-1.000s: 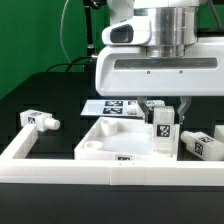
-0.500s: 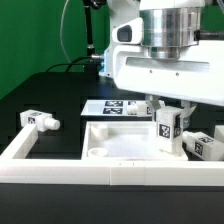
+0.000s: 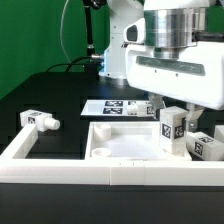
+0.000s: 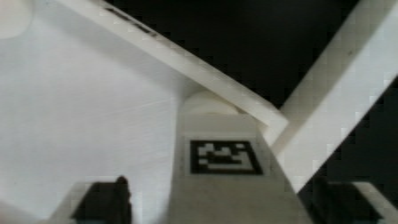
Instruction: Assemble one leg
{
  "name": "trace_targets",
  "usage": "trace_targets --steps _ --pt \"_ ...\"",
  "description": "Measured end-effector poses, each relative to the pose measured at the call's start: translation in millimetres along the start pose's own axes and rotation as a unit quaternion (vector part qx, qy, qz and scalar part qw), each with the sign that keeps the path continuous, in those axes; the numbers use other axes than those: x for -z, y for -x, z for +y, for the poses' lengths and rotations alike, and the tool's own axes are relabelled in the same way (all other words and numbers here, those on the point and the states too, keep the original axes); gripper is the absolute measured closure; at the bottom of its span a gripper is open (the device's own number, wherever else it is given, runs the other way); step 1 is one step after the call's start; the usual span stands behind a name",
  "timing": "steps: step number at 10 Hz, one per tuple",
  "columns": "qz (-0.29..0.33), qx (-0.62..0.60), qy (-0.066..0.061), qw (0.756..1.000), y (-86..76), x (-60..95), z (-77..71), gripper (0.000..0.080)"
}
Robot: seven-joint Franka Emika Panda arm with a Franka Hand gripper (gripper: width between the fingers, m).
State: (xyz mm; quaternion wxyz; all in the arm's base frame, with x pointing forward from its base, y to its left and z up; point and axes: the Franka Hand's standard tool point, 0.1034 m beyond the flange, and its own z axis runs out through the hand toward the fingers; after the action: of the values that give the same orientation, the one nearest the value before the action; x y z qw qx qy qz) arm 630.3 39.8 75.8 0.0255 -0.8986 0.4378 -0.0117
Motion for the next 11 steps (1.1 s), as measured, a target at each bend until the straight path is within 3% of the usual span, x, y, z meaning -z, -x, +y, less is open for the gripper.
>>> trace_targets --steps 1,6,7,11 --pt "0.000 0.029 0.001 1.000 2.0 -0.4 -0.6 0.0188" --pt "-0.001 0.239 0.004 0.971 1.6 0.6 -1.0 0.0150" --pt "-0.002 0.304 0.011 0.952 1.5 1.7 0.7 0.0150" --pt "-0.001 0.498 0.013 0.867 -4.9 4.9 3.4 0.0150"
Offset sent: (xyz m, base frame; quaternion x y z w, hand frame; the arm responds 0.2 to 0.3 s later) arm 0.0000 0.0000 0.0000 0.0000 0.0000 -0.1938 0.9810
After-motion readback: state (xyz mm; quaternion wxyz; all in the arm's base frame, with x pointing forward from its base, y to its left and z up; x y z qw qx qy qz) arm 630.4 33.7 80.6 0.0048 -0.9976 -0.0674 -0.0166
